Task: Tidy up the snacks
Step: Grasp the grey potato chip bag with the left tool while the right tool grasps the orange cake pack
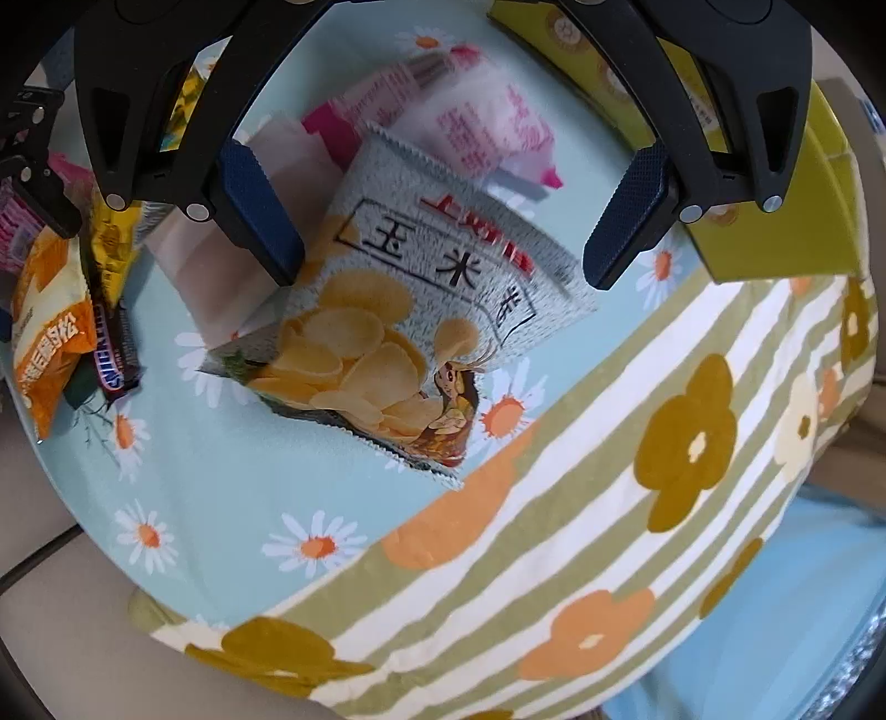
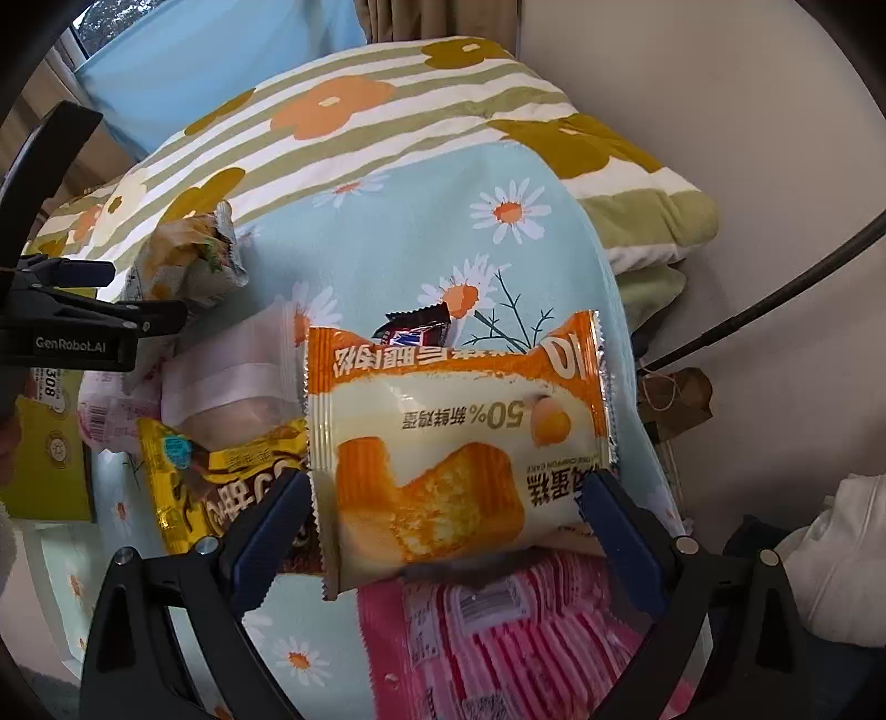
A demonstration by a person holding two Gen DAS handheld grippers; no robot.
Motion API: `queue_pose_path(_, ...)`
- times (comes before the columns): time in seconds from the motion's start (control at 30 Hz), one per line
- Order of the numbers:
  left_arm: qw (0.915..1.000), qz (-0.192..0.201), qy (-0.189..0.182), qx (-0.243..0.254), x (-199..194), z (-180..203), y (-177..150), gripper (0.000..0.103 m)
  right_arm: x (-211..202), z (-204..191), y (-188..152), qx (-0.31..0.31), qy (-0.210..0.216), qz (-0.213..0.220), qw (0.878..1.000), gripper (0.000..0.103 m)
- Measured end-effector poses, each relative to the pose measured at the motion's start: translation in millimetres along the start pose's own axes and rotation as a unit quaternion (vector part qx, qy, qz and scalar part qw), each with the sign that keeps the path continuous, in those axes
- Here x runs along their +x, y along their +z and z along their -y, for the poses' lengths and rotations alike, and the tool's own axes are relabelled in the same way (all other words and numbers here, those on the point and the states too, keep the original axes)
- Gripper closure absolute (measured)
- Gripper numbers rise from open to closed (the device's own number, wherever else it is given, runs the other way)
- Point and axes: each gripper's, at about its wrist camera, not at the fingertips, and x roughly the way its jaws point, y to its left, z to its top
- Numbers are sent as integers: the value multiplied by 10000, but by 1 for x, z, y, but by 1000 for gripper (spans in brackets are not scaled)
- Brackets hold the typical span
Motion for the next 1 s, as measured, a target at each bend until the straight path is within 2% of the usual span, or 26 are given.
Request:
queue_pose_path(0.23,9998,-128,-48,123,20,4,6,3,9,-5,6,-133,10,22,9999,0)
queue_pose_path(0.33,9998,-121,-56,156,23,5,6,7,22,1,10,-4,3,-179,9998,0)
queue_pose_path(0.4,9997,-158,-34,179,26,5,5,26,26,6,11,105,75,-181,9998,0)
queue_pose_path(0.5,9995,-237,-28,182,31,6,3,35,25,12,14,289,327,-147,9989,1)
queue_pose_path(0.67,9996,-123,15,236,28,9,1,46,21,14,14,404,385,-48,9984,2)
queue_pose_path(0.9,9998,42,-32,193,17,12,-2,55,17,16,13,479,469,45,9977,13)
queue_pose_path(1.0,9998,147,-20,161,7,12,-4,56,13,17,11,500,457,136,9976,25)
